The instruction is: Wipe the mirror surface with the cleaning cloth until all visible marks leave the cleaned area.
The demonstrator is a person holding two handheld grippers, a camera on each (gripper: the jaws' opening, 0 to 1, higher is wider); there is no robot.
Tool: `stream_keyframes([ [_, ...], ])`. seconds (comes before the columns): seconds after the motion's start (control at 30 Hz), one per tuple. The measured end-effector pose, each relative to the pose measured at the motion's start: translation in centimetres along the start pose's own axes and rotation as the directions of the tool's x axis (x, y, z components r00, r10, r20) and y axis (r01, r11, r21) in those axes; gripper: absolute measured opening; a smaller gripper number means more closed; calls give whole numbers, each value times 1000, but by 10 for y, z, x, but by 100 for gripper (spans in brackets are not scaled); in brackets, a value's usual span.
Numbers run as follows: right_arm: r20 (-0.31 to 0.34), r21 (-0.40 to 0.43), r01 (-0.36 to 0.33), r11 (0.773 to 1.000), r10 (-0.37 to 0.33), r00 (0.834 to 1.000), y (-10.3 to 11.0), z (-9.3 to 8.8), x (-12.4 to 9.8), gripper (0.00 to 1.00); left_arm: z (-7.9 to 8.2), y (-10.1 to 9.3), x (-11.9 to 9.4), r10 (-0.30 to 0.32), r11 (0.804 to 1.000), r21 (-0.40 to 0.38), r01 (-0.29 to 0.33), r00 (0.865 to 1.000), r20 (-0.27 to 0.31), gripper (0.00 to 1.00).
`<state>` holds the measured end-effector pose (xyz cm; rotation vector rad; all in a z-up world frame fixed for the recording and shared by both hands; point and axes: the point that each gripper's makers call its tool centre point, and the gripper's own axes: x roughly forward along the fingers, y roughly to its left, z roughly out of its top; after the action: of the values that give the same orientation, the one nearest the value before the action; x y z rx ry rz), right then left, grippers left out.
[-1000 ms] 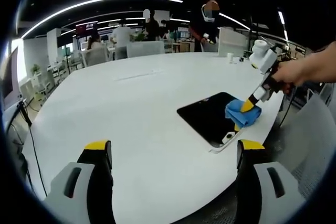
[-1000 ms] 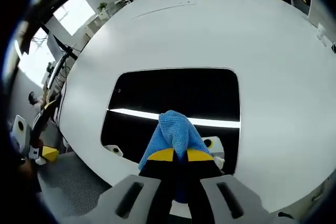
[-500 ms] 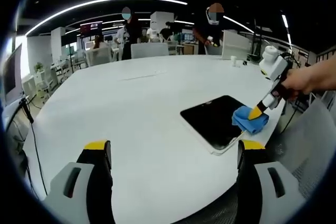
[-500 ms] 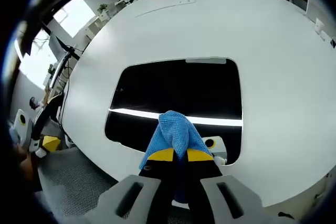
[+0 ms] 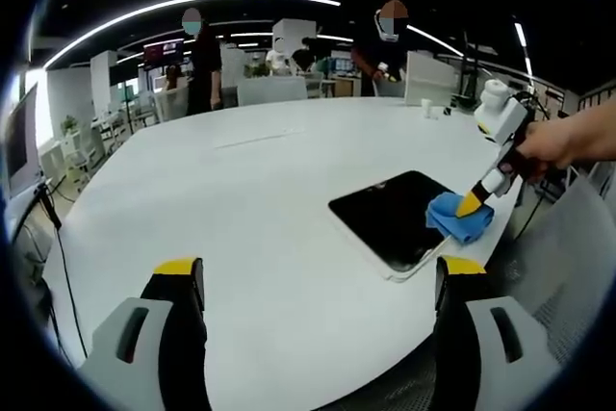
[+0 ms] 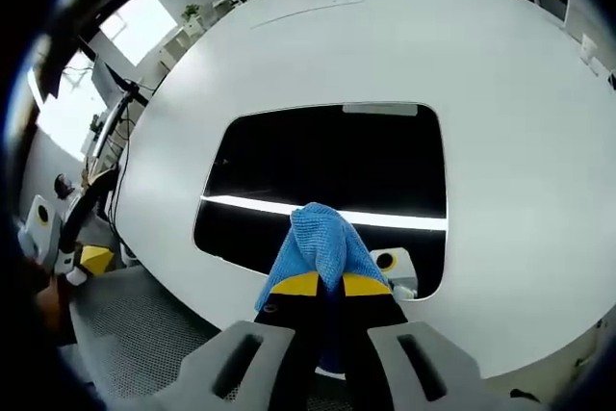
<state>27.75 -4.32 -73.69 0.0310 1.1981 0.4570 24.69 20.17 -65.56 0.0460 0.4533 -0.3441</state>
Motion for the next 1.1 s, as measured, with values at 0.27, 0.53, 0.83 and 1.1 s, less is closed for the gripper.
stream_keyframes([
  [0.27,5,1,-3,1000,3,1000,1,-1,-2,1,0,0,0,-2,1000,1,2,1000,-4,98],
  [0.53,-10,-14,-2,1000,1,1000,4,-4,-3,1,-1,0,0,-2,1000,1,2,1000,-6,98],
  [0.83,-9,-12,-4,1000,4,1000,1,-4,-4,1,-1,0,0,-4,1000,1,4,1000,-4,98],
  [1.1,5,6,-1,1000,1,1000,-13,-4,-7,1,1,0,0,-3,1000,-3,3,1000,3,98],
])
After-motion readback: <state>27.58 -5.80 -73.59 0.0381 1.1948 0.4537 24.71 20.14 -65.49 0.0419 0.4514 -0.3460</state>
